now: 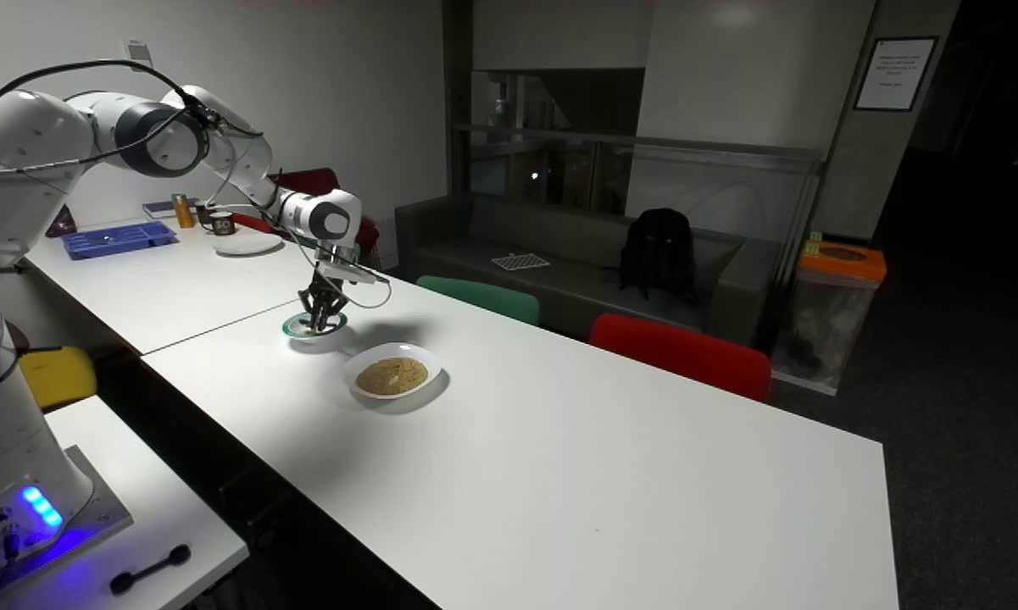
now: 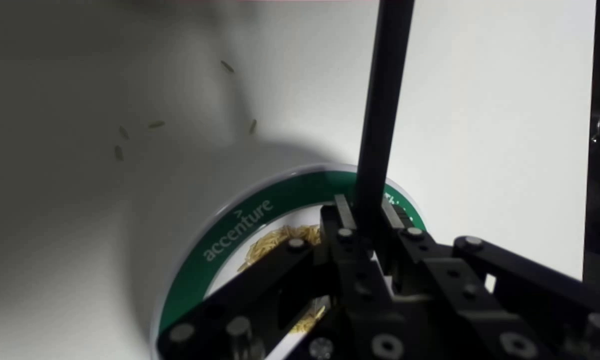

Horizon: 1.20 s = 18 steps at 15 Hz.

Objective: Scoop some contents from the white plate using the spoon and put it in the bowl.

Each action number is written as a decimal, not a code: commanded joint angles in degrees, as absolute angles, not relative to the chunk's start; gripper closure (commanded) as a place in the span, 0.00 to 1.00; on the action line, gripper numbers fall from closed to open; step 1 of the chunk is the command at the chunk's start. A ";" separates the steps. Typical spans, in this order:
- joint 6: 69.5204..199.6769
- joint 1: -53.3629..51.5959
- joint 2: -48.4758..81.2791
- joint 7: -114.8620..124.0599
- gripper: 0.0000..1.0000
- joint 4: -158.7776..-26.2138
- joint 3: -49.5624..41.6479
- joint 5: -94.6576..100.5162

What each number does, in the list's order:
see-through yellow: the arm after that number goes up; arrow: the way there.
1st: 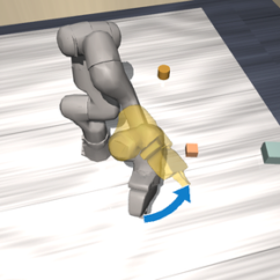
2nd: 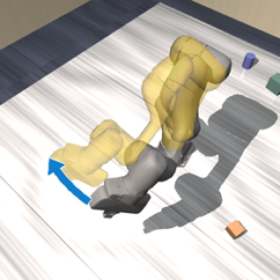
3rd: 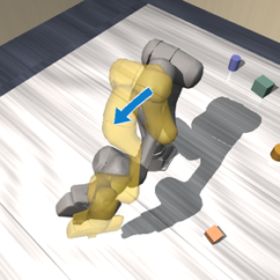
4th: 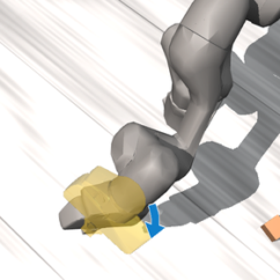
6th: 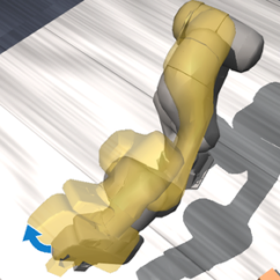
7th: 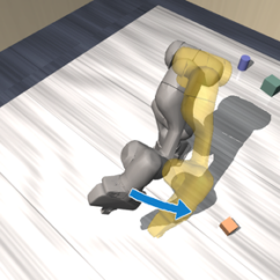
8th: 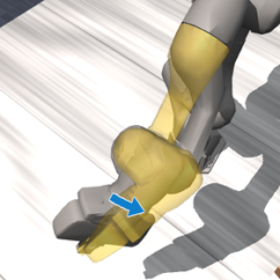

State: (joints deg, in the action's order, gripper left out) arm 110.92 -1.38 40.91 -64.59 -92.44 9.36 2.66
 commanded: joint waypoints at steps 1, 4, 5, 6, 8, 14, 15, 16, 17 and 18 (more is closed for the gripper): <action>112.87 -0.65 37.67 -64.98 0.97 -95.62 9.67 2.58; 113.03 -0.61 37.72 -64.88 0.97 -95.39 9.68 2.45; 113.11 -0.60 37.71 -64.83 0.97 -95.33 9.70 2.38; 113.11 -0.58 37.70 -64.78 0.97 -95.25 9.72 2.27; 113.11 -0.50 37.70 -64.67 0.97 -94.96 9.77 1.97; 112.68 -0.31 37.38 -64.35 0.46 -94.57 9.69 1.40; 112.50 -0.22 37.36 -64.42 0.39 -94.50 9.72 1.24; 112.49 -0.19 37.35 -64.41 0.31 -94.48 9.71 1.18; 112.49 -0.14 37.34 -64.40 0.24 -94.51 9.69 1.12; 112.43 -0.09 37.37 -64.40 0.17 -94.48 9.68 1.09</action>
